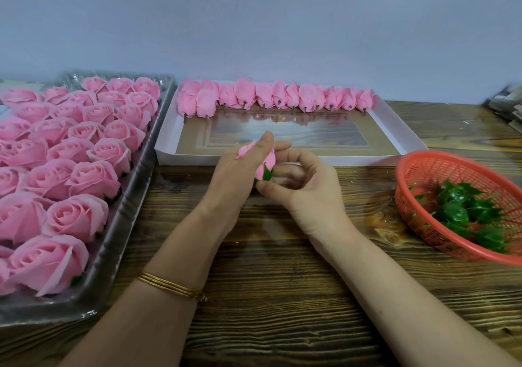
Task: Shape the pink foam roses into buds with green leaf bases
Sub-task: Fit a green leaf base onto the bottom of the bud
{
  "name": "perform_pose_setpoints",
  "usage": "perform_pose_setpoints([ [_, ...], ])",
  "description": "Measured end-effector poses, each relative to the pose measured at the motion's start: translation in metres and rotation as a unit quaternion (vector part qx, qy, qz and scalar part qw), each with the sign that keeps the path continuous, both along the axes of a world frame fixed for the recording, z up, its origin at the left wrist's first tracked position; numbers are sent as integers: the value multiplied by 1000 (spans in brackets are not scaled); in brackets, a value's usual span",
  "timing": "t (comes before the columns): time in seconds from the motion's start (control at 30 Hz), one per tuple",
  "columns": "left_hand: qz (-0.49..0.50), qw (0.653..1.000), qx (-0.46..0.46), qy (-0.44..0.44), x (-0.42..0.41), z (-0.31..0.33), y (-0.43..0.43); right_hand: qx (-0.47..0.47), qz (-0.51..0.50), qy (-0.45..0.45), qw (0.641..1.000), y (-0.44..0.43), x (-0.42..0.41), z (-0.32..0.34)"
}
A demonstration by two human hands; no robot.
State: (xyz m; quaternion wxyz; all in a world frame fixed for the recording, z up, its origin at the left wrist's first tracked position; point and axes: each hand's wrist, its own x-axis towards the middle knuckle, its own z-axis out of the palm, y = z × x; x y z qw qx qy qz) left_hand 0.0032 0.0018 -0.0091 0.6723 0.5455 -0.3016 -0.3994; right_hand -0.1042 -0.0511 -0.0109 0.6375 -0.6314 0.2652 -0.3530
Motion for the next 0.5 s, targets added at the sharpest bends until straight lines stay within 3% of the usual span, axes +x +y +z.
perform_pose_setpoints([
  [0.5,-88,995,32,-37,0,5,4,157,112,3,981,-10,-8,4],
])
